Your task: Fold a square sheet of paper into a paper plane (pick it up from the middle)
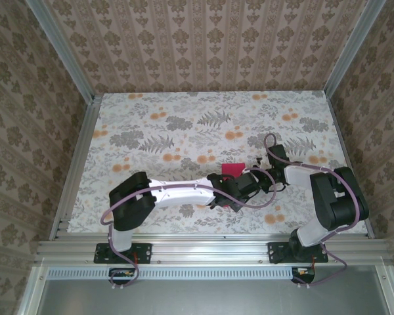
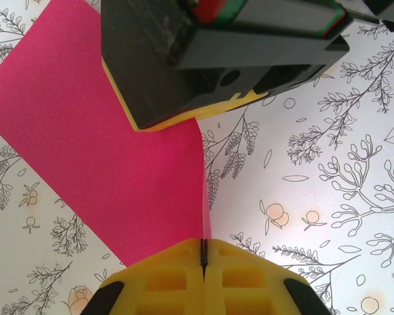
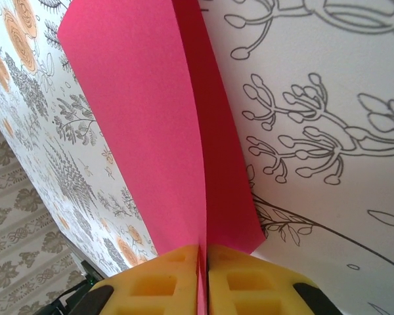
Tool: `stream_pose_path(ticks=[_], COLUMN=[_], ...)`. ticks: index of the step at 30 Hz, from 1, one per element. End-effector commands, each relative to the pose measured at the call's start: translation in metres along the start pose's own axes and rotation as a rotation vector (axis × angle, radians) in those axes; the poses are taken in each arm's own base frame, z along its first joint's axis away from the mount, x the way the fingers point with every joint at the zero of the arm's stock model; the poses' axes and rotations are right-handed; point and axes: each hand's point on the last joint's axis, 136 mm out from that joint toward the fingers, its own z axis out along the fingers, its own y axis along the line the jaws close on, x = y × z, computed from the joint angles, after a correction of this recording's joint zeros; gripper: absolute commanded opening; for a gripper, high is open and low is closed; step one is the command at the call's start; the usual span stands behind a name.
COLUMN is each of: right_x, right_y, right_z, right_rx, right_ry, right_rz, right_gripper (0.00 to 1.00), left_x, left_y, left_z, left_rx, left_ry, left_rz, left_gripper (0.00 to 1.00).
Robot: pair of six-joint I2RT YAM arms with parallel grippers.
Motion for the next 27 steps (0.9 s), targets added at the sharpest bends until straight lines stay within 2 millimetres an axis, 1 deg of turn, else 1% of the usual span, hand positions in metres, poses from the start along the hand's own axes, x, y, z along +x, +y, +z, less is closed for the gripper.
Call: stream_pose_path(ticks=[1,4,6,8,11,13,15,18,23,27], right_x=[-0.003,-0.003,-0.006,-0.01,-0.019,-0.024,-0.027,-0.032,-0.036,-0.041], right_y=[0.006,0.006,0.007,0.009,0.015,0.023,0.034,0.04,0.049,0.042], right_z=[-0.007,-0.013,-0.02,-0.03,-0.042,-0.045,-0.041,-0.03,-0.007,0.009], right_rx=[0.015,0.042,0.072,0.102,0.126,0.109,0.061,0.026,0.005,0.047], right_ry=[-0.011,-0.017,-0.035,-0.062,-0.111,-0.128,-0.118,-0.074,0.003,0.038], right_rz=[-0.029,-0.062,-0.09,-0.115,-0.145,-0.165,-0.174,-0.168,-0.201,-0.219], right_gripper=[0.16,0.21,0.29,0.35,0.36,0.34,0.27,0.16,0.12,0.11], left_x=[-0.006,-0.006,-0.005,-0.003,-0.001,-0.001,-0.001,-0.002,-0.003,-0.003], left_y=[0.005,0.007,0.006,0.005,0.007,0.008,0.007,0.007,0.007,0.009], left_z=[-0.005,-0.004,-0.003,-0.002,-0.001,-0.001,-0.001,-0.001,-0.002,-0.002], left_rx=[0.025,0.077,0.124,0.155,0.177,0.181,0.191,0.201,0.216,0.219], left_ry=[-0.011,-0.011,-0.004,0.0,0.006,0.007,0.006,0.007,0.01,0.015], left_rz=[-0.023,-0.047,-0.055,-0.06,-0.067,-0.072,-0.075,-0.077,-0.08,-0.088], left_gripper=[0.0,0.0,0.0,0.0,0.0,0.0,0.0,0.0,0.0,0.0])
